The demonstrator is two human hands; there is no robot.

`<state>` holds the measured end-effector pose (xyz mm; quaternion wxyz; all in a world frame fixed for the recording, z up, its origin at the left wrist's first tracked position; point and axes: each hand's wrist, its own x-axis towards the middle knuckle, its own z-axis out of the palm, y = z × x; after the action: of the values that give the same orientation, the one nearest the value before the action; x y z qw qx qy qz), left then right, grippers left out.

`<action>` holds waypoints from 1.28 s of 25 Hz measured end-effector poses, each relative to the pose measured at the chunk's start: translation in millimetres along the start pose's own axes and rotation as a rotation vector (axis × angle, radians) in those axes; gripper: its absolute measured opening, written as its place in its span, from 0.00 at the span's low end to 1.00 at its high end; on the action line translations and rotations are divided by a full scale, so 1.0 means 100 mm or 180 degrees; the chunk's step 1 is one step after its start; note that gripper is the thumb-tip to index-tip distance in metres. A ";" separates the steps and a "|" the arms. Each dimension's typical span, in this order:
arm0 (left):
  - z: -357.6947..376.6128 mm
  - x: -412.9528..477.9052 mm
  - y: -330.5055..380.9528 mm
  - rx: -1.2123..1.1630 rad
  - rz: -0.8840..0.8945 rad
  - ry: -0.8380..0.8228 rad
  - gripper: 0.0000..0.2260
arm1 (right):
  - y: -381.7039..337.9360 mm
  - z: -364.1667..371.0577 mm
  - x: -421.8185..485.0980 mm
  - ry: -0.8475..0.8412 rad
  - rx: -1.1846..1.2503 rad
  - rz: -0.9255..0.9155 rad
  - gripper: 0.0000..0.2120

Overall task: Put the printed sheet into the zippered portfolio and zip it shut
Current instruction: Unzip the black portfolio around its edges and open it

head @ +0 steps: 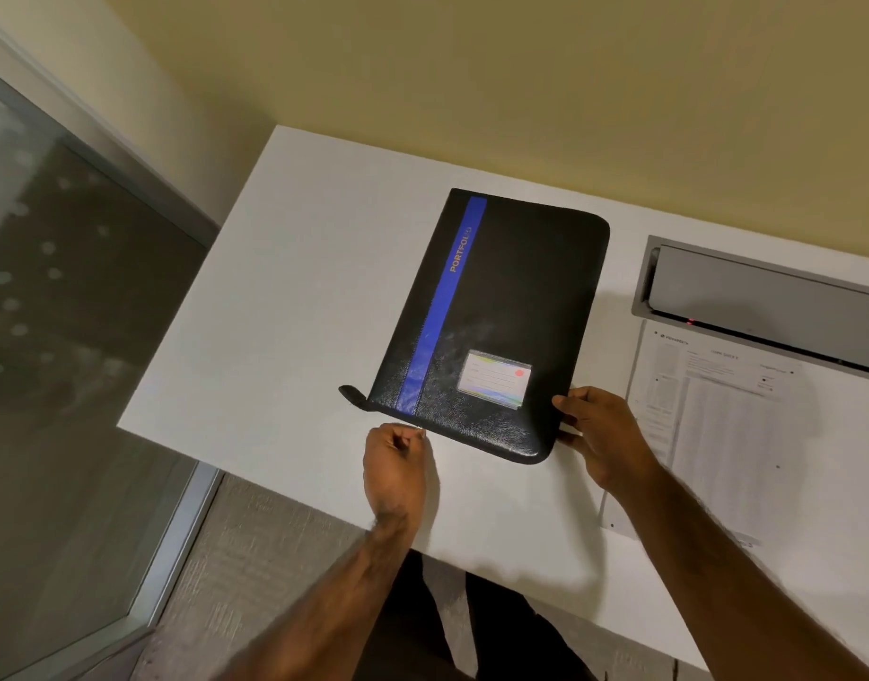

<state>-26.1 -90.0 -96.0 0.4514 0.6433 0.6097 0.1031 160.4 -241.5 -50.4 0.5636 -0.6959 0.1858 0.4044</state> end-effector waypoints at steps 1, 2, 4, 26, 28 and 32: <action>-0.06 0.07 0.00 -0.0002 -0.0020 0.0075 0.04 | 0.00 0.00 0.00 -0.0013 0.0022 0.0004 0.04; -0.11 0.13 -0.01 -0.0007 -0.0037 0.0142 0.04 | 0.00 -0.01 0.00 -0.0025 0.0045 0.0012 0.04; -0.20 0.25 -0.03 -0.0050 -0.0063 0.0223 0.04 | -0.01 -0.02 -0.01 -0.0034 0.0027 0.0012 0.04; -0.69 0.54 -0.03 0.1136 0.0424 0.0110 0.08 | -0.18 0.14 -0.27 0.0225 -0.0160 -0.0384 0.04; -0.73 0.54 0.01 0.1246 0.0547 0.0173 0.08 | -0.22 0.16 -0.32 0.0245 -0.0220 -0.0549 0.04; -0.87 0.39 0.31 0.0976 0.1071 0.0222 0.16 | -0.44 0.28 -0.49 0.0226 -0.0490 -0.0874 0.05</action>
<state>-54.3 -11.4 -40.7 0.3035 0.7931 0.5175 0.1053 152.5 -212.1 14.7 0.5517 -0.7697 0.0772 0.3117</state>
